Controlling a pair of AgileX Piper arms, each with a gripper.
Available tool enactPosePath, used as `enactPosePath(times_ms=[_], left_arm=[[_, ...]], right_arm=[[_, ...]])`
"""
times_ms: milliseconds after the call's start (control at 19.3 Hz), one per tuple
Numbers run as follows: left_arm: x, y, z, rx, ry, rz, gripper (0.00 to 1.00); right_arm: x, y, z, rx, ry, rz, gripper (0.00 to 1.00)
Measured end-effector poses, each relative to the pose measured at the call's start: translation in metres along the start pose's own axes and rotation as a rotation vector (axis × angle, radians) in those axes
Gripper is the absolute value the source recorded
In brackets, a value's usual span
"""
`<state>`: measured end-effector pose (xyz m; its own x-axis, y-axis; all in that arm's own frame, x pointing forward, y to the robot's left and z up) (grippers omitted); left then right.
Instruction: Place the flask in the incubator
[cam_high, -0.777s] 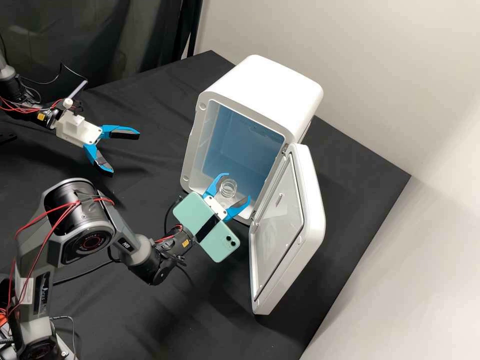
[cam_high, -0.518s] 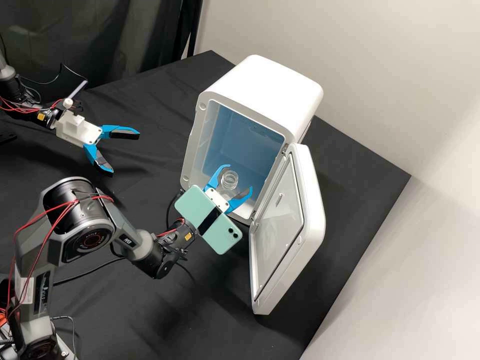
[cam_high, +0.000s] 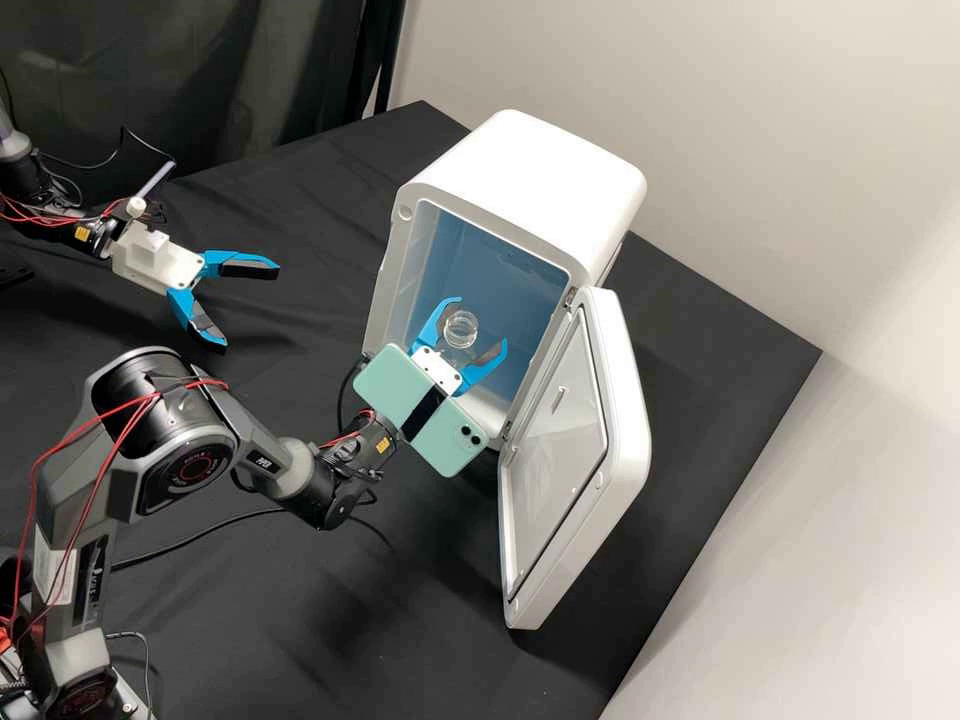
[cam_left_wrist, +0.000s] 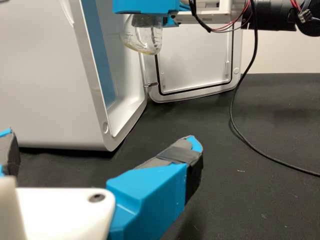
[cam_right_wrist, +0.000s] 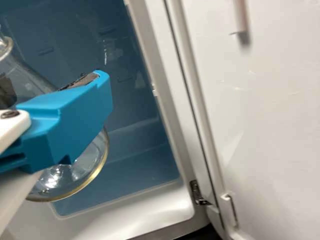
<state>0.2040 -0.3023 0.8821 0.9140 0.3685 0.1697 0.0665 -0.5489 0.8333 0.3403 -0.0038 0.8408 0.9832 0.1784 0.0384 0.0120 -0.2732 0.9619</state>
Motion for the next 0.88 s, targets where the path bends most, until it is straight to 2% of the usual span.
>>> enactPosePath(times_ms=[207, 311, 673, 725, 829, 880], left_arm=[[0.000, 0.0000, 0.000, 0.000, 0.000, 0.000, 1.00], [0.000, 0.0000, 0.000, 0.000, 0.000, 0.000, 1.00], [0.000, -0.0010, 0.000, -0.002, 0.000, -0.004, 1.00], [0.000, -0.0020, 0.000, -0.001, 0.001, -0.008, 1.00], [0.001, -0.0024, 0.000, -0.002, 0.001, -0.009, 1.00], [0.001, -0.0024, 0.000, -0.002, 0.001, -0.009, 1.00]], right_arm=[[0.002, -0.010, -0.005, 0.002, 0.016, -0.027, 0.00], [0.003, -0.014, -0.007, -0.008, 0.020, -0.039, 0.00], [0.003, -0.019, -0.010, -0.008, 0.028, -0.049, 0.00], [0.003, -0.020, -0.010, -0.015, 0.029, -0.053, 0.00], [0.003, -0.021, -0.009, -0.014, 0.024, -0.056, 0.00], [0.003, -0.022, -0.006, -0.024, 0.018, -0.059, 0.00]])
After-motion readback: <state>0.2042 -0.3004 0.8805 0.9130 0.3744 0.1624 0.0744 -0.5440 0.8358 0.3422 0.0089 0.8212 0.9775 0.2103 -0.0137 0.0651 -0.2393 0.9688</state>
